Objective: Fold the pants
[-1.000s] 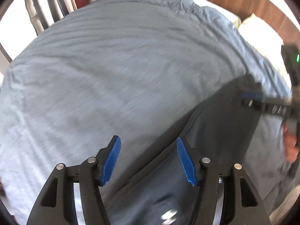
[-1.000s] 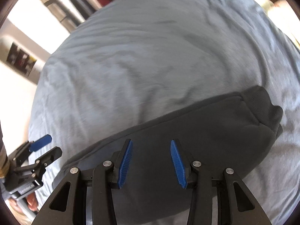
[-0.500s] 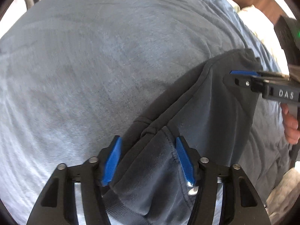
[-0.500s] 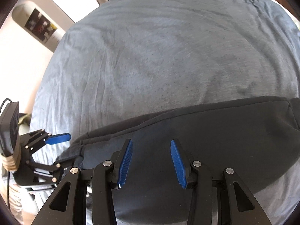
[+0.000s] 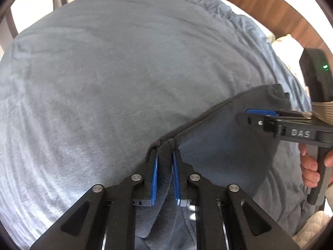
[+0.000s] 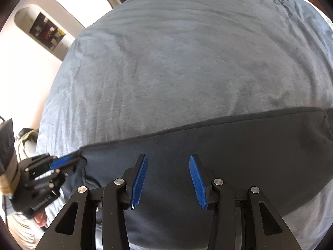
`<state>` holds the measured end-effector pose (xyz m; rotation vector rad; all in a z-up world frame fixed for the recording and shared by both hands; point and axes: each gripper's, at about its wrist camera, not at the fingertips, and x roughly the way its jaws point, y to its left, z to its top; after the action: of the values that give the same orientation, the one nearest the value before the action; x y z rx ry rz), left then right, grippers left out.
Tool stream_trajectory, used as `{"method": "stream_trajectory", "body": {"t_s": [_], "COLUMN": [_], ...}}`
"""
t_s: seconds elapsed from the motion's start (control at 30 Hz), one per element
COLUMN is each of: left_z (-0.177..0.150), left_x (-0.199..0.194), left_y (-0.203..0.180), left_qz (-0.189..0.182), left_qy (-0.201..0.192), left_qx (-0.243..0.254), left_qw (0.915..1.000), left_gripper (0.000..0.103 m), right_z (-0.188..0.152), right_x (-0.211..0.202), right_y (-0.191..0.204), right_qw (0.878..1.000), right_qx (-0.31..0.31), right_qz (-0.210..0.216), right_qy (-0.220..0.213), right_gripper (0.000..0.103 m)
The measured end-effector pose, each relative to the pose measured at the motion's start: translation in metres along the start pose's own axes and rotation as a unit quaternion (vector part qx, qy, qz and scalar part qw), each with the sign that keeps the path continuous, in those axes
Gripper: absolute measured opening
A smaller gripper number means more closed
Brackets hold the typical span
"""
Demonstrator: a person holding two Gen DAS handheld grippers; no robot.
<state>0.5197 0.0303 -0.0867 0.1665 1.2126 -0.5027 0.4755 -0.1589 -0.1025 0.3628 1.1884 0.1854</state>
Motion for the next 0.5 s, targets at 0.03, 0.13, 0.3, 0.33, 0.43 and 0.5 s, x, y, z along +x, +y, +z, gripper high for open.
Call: {"method": "stream_trajectory", "body": {"t_s": [0.03, 0.13, 0.3, 0.33, 0.43, 0.5], "left_z": [-0.001, -0.005, -0.005, -0.005, -0.004, -0.005], "left_x": [0.008, 0.020, 0.025, 0.026, 0.023, 0.011], "left_y": [0.002, 0.004, 0.010, 0.010, 0.009, 0.009], "left_qz": [0.000, 0.009, 0.010, 0.016, 0.041, 0.046], "left_qy": [0.012, 0.019, 0.018, 0.020, 0.016, 0.003], "left_qx": [-0.003, -0.004, -0.026, -0.025, -0.034, -0.038], "left_qw": [0.9999, 0.9998, 0.9994, 0.9994, 0.9985, 0.9982], "left_gripper": [0.015, 0.015, 0.026, 0.029, 0.049, 0.050], "right_z": [0.002, 0.005, 0.010, 0.011, 0.011, 0.009], "right_x": [0.004, 0.018, 0.039, 0.042, 0.042, 0.034], "right_y": [0.003, 0.008, 0.007, 0.003, -0.006, -0.012], "right_qw": [1.000, 1.000, 0.999, 0.999, 0.999, 0.999], "right_qx": [-0.001, -0.003, -0.012, -0.008, 0.007, 0.020], "right_qz": [0.003, 0.007, -0.024, -0.029, -0.036, -0.037], "right_qy": [0.001, 0.009, 0.018, 0.022, 0.025, 0.020], "right_gripper": [0.043, 0.043, 0.043, 0.043, 0.043, 0.043]}}
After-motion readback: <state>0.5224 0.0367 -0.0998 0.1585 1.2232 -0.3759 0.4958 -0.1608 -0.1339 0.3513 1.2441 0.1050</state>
